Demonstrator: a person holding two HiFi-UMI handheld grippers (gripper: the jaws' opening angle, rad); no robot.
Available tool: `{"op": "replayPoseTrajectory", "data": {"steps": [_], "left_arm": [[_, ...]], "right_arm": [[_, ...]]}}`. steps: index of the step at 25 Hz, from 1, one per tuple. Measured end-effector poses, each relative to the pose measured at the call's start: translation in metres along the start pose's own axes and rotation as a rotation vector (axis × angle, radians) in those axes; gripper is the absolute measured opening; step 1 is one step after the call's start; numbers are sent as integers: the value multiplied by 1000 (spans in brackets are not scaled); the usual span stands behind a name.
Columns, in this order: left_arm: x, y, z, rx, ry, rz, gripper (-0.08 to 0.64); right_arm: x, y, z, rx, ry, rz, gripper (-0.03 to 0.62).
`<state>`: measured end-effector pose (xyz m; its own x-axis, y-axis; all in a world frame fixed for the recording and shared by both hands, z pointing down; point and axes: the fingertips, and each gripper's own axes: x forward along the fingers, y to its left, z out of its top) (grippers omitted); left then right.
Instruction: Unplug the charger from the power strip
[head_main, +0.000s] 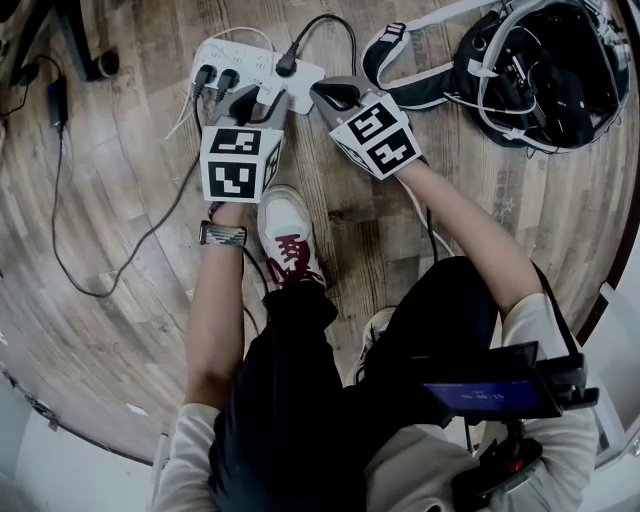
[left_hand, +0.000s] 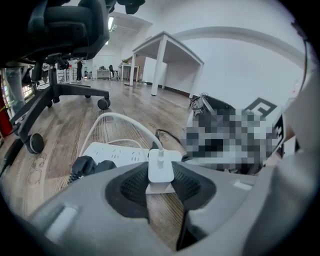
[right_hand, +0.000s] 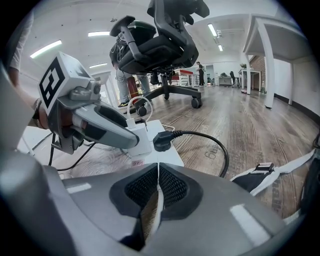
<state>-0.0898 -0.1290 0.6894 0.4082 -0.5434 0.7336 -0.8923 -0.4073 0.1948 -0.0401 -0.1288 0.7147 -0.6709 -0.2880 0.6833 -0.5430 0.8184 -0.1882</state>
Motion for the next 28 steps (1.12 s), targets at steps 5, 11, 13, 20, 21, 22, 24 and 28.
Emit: {"op": "replayPoseTrajectory", "data": {"steps": [5, 11, 13, 20, 21, 22, 24, 28], "left_arm": [[-1, 0, 0, 10, -12, -2, 141], [-1, -4, 1, 163, 16, 42, 140], [-1, -4, 1, 158, 19, 42, 140], [-1, -1, 1, 70, 8, 23, 141], [-2, 0, 1, 46, 3, 14, 141], [-2, 0, 1, 21, -3, 5, 141], [-3, 2, 1, -16, -13, -10, 141], [-3, 2, 1, -20, -19, -7, 141]], "right_arm": [[0, 0, 0, -1, -1, -1, 8], [0, 0, 0, 0, 3, 1, 8], [0, 1, 0, 1, 4, 1, 8], [1, 1, 0, -3, -1, 5, 8], [1, 1, 0, -2, -2, 5, 8], [0, 1, 0, -1, -2, 4, 8], [0, 1, 1, -1, -3, 5, 8], [0, 1, 1, -2, -6, 8, 8]]}}
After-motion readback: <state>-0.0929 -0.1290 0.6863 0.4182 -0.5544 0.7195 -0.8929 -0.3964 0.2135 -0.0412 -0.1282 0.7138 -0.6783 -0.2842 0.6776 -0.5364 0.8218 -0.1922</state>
